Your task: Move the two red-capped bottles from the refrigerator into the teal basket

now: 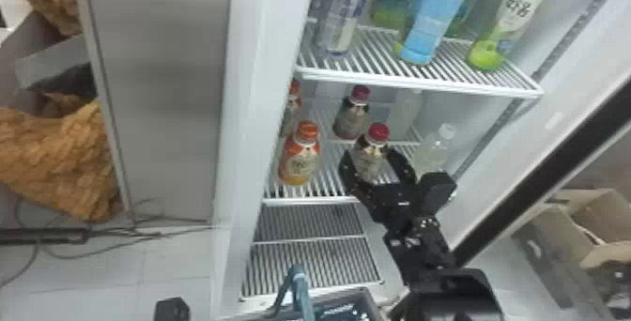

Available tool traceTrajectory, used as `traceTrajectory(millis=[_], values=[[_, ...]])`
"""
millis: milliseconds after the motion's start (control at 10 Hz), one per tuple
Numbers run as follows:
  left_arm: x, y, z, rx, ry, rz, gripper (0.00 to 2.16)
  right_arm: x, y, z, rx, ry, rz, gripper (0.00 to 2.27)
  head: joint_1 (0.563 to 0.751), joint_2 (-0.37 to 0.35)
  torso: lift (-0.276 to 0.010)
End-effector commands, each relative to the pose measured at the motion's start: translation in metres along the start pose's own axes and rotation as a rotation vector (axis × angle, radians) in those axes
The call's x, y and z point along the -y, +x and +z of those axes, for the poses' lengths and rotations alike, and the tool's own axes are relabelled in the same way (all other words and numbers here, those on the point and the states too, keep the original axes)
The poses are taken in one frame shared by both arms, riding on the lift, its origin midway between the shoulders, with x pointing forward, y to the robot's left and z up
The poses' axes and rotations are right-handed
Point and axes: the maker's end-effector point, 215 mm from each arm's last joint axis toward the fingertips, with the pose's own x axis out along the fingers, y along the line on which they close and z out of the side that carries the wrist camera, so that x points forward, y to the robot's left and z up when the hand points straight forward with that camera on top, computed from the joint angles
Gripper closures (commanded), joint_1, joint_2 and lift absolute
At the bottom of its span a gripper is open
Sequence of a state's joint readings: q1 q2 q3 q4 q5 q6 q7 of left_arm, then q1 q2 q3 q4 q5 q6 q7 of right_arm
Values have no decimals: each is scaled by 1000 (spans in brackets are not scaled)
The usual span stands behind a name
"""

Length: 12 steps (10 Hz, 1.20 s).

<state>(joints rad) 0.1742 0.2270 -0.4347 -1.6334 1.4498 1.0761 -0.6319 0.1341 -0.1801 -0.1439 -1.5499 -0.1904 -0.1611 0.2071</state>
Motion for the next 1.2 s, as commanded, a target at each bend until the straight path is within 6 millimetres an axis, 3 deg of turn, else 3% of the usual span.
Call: traceTrajectory(millis=[0,200,700,1100], values=[[0,0,0,1,1,0,1076,-2,3,-5,-18,2,4,168,695,-350,-228],[1,-1,1,4,-2,-3,1076,-1,4,-2,-16,11,2,687,695,-350,-228],[0,-2,1,9,-2,-3,1076,-7,-8,19,43,37,8,720,695,-350,-228],[0,-2,1,9,-5,-4,1076,-18,-38,39,34,117,26,720,695,-350,-228]])
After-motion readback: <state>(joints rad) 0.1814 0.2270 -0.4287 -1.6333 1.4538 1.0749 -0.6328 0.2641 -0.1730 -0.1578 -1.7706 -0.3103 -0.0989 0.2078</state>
